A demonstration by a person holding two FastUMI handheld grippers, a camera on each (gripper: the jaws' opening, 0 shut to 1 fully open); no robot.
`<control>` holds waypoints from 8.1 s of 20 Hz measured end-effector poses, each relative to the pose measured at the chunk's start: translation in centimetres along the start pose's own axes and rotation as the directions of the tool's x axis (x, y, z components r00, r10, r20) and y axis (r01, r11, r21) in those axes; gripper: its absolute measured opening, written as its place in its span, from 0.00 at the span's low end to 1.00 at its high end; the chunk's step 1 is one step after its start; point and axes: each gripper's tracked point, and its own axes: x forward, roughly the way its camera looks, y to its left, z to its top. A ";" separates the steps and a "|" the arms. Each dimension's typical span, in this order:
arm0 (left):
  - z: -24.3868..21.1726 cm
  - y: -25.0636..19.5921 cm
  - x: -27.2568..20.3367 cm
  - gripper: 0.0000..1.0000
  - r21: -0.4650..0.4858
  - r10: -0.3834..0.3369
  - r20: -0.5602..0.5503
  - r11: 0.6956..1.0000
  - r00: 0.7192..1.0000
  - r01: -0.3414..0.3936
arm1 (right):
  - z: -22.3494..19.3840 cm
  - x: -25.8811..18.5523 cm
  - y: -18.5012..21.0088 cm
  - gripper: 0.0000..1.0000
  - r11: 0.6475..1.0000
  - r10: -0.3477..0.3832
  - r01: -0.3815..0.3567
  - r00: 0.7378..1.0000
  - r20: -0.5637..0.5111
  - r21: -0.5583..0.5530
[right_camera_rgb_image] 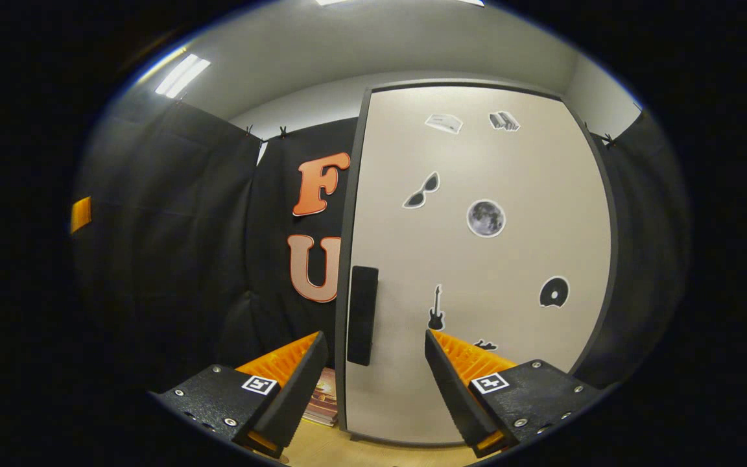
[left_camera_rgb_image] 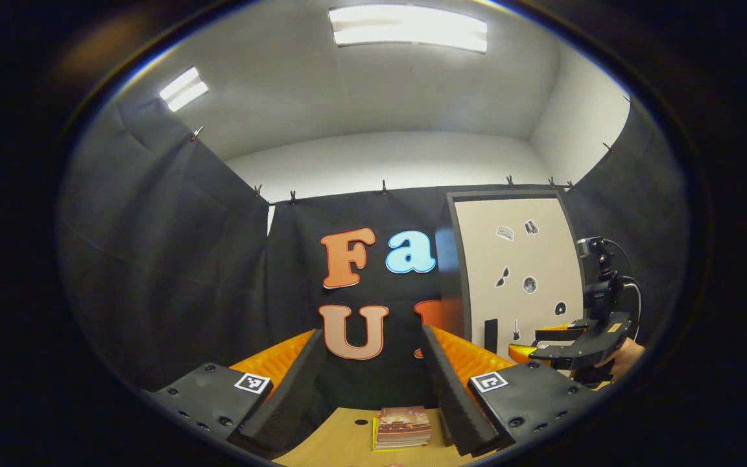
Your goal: Open the cabinet door with the right hand, grasp the bottle in the cabinet with the left hand and place it on the coaster, then close the cabinet door with the right hand.
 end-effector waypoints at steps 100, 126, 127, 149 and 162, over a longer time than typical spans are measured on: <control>-31.6 -43.4 23.8 0.87 -0.177 -0.428 -0.348 0.904 0.834 0.390 | -1.3 -29.6 -22.1 0.16 0.999 0.048 -0.050 0.973 0.226 0.002; -27.3 -22.9 4.3 0.85 -0.143 -0.323 -0.314 0.946 0.893 0.292 | -1.9 -32.7 -23.3 0.47 0.973 -0.190 0.211 0.963 0.192 -0.097; -27.5 -21.5 3.3 0.83 -0.135 -0.308 -0.315 0.951 0.898 0.279 | -1.7 -32.9 -23.3 0.48 0.972 -0.192 0.214 0.961 0.200 -0.097; -39.9 -11.6 -9.8 0.83 -0.075 -0.179 -0.364 0.984 0.914 0.163 | -1.4 -35.1 -23.4 0.82 0.980 -0.193 0.200 0.940 0.280 0.004; -47.7 -10.7 -13.6 0.83 -0.135 -0.160 -0.411 0.984 0.898 0.114 | -1.4 -34.4 -24.1 0.82 0.974 -0.223 0.222 0.931 0.287 0.038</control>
